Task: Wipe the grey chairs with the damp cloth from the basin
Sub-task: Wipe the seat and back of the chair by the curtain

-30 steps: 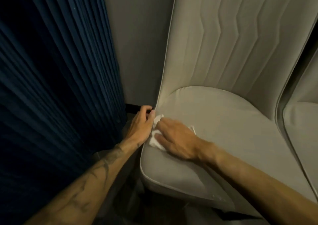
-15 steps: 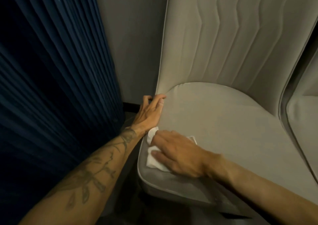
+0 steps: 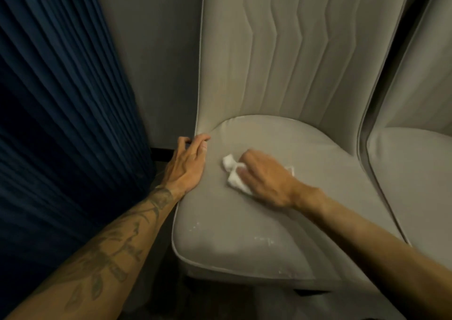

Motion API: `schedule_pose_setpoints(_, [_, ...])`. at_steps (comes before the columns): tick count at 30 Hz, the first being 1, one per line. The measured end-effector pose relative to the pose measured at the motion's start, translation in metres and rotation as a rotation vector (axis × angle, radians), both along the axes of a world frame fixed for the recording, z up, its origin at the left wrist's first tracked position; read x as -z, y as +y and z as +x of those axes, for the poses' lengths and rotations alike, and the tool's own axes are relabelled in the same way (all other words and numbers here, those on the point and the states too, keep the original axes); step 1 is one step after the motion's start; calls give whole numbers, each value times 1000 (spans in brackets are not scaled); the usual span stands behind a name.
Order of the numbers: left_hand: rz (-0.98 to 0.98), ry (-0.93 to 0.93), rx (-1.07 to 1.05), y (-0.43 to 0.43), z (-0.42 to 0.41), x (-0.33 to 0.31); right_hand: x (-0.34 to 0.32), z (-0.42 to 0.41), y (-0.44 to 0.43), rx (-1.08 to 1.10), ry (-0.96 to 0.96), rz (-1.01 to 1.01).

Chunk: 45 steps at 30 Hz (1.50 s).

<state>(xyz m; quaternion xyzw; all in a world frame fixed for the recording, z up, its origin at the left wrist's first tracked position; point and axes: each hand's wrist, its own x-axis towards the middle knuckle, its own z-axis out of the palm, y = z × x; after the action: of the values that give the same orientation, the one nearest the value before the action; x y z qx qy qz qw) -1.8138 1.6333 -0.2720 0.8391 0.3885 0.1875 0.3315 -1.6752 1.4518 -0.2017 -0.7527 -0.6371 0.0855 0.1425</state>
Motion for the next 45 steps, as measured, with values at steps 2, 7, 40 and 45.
schedule_pose_setpoints(2, [-1,5,0,0,1,2,4,5,-6,75,1,-24])
schedule_pose_setpoints(7, [3,-7,14,3,1,5,17,-79,-69,-197,27,23])
schedule_pose_setpoints(40, [2,-2,4,4,3,10,31,-145,-12,76,-143,146])
schedule_pose_setpoints(45, [34,-14,17,3,2,10,44,-164,-37,133,-117,168])
